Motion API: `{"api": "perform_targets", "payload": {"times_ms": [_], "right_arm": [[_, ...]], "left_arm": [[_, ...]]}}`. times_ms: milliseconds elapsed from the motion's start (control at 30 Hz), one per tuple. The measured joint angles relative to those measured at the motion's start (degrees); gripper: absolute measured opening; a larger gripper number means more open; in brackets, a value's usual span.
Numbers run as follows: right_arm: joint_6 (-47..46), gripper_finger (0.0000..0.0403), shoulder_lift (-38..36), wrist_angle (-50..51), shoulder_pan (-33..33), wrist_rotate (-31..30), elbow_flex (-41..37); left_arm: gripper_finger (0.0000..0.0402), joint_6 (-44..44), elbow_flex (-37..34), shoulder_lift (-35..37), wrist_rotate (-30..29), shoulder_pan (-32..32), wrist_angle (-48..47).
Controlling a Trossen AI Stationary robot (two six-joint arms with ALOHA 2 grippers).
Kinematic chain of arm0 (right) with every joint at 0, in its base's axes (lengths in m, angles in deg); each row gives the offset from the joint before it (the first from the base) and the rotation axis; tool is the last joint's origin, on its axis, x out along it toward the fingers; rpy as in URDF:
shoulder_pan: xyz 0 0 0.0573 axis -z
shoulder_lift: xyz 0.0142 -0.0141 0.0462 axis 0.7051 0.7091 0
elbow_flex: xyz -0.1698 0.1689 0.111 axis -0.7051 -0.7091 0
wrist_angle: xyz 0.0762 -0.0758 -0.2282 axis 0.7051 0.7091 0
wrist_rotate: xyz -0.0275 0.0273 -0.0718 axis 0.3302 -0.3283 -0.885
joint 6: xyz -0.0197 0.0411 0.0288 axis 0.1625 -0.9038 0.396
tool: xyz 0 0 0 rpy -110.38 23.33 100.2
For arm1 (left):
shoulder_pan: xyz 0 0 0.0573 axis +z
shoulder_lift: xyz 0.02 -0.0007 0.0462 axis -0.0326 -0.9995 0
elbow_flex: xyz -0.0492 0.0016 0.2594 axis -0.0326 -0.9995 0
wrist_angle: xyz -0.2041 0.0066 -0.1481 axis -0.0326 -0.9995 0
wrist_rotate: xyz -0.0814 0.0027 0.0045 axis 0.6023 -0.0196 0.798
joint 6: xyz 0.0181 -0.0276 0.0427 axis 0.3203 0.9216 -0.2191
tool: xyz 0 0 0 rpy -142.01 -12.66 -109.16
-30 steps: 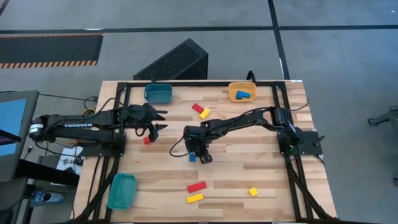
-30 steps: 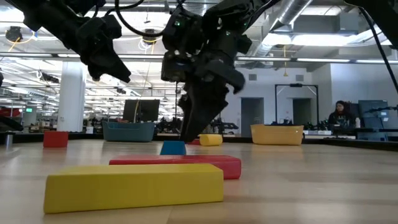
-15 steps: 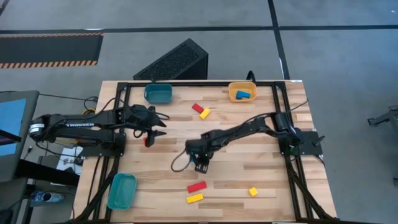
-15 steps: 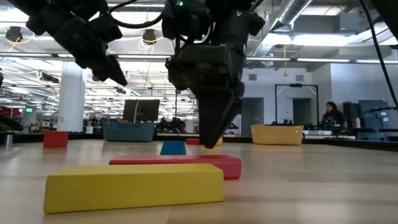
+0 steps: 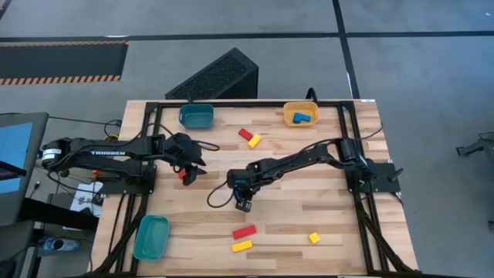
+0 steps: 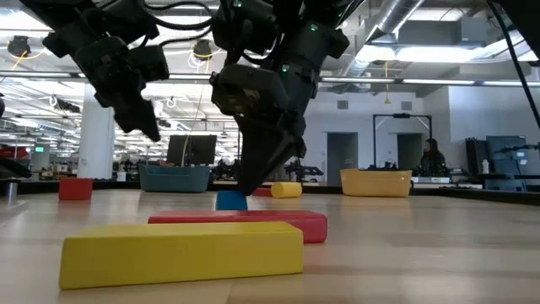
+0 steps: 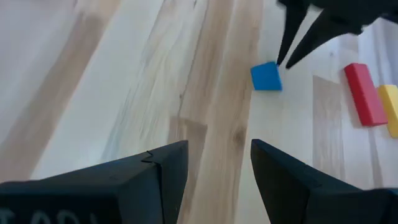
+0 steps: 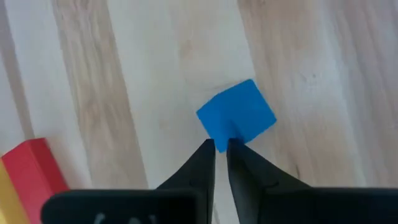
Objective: Sort & place blocks by color
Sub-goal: Put the blue block into the yellow bin
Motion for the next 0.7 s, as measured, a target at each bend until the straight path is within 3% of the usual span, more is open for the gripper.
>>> {"api": "perform_targets", "payload": {"times_ms": [100, 267, 333, 433, 533, 700], "right_arm": [[-3.08, 0.0063, 0.0, -0.35, 0.89, -6.01, 0.0], [-20.57, 0.0063, -1.57, 2.4, 2.54, -12.83, -0.09], [-23.26, 0.0064, -3.31, 1.41, 0.93, -17.13, -0.05], [-24.02, 0.0064, -4.9, -0.63, -2.05, -21.17, 0.11], [-21.2, 0.0077, -5.29, -0.81, -3.68, -20.76, 0.07], [-14.81, 0.0158, -4.74, -0.17, -3.87, -18.28, -0.07]], "left_arm": [[0.0162, 4.34, 0.0, 0.16, -1.08, -0.49, -2.71], [0.0162, 11.18, 0.0, 0.21, 0.18, -3.03, -7.38], [0.0162, 12.12, 0.0, 0.21, 1.54, -4.69, -8.64], [0.0162, 12.97, -0.01, 0.59, 1.56, -7.5, -10.45], [0.0162, 15.93, 0.0, 1.41, -0.8, -10.22, -10.15], [0.0162, 20.04, -0.02, 3.67, -6.2, -13.7, -6.1]]}}
